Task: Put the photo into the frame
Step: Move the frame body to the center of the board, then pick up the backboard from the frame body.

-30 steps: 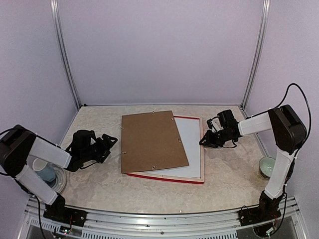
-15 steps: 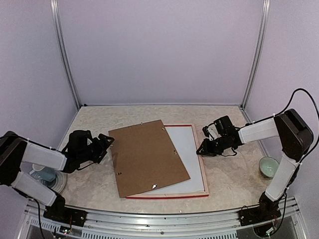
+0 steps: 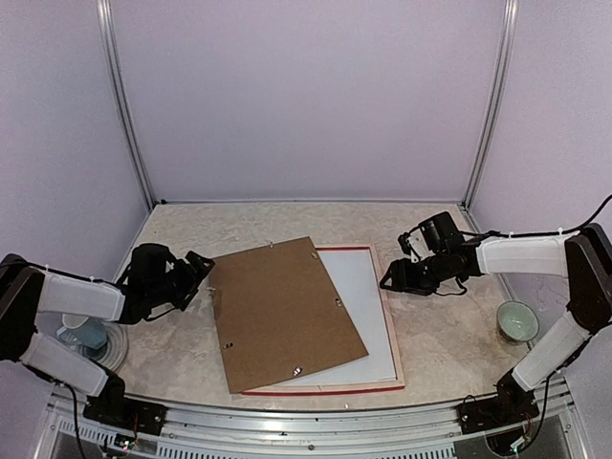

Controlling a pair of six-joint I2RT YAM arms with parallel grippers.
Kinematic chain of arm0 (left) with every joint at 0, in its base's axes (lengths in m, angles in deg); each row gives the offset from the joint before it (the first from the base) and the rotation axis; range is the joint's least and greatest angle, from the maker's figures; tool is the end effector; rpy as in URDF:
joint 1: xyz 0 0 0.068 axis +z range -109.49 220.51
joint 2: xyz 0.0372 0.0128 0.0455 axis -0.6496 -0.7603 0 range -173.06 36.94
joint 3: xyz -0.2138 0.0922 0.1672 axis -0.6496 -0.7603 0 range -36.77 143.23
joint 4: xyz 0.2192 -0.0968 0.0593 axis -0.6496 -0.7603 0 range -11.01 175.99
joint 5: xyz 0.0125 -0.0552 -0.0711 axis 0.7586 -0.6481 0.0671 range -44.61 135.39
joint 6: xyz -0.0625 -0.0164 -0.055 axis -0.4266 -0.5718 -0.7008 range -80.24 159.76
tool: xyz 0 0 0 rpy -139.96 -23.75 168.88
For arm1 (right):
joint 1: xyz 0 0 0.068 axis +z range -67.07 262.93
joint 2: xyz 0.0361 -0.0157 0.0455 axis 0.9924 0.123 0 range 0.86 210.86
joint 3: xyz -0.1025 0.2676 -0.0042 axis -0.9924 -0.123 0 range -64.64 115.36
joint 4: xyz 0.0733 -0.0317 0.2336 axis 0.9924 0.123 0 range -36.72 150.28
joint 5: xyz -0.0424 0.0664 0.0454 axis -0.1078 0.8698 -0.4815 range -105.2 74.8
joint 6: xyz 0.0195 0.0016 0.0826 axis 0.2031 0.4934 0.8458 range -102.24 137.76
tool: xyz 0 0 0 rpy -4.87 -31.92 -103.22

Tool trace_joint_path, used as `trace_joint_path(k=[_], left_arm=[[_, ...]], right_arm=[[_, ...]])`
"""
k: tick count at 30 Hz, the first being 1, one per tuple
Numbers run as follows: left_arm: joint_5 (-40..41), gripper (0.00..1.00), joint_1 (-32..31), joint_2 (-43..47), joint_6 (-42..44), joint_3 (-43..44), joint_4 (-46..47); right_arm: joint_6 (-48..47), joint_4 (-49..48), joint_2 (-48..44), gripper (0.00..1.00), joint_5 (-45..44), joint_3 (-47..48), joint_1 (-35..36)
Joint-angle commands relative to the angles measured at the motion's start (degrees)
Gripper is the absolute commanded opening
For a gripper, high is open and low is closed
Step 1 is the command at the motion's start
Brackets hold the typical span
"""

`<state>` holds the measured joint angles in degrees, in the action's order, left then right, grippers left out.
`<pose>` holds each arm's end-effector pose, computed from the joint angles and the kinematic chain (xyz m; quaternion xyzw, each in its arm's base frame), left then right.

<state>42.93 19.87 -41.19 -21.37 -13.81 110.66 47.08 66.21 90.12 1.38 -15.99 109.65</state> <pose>0.2524 -0.0984 0.1565 -0.2904 0.8180 -0.3388 0.3629 0.2728 0.1611 0.1709 -0.0237 0.9406 0.2664 0.2090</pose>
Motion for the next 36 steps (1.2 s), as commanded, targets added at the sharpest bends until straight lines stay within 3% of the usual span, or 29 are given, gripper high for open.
trace_joint_path(k=[1,9,15,25,36], left_arm=[[1.64,0.98,0.45,-0.57,3.32,8.26,-4.24],[-1.89,0.98,1.28,-9.63,4.43,21.39,-3.77],[-4.42,0.95,0.68,-19.47,4.08,30.88,-2.23],[-4.32,0.93,-2.33,-33.44,8.57,49.68,-7.99],[-7.78,0.92,-3.15,-42.05,8.14,53.51,-4.73]], right_arm=[[-0.22,7.74,-4.71,0.71,-7.73,5.16,0.50],[0.66,9.05,-6.02,0.74,-2.02,8.99,2.06],[1.02,6.84,2.15,0.74,1.61,12.30,7.47],[3.20,0.16,13.48,0.73,8.81,14.83,8.43],[4.83,-7.20,12.43,0.71,14.52,6.37,8.93]])
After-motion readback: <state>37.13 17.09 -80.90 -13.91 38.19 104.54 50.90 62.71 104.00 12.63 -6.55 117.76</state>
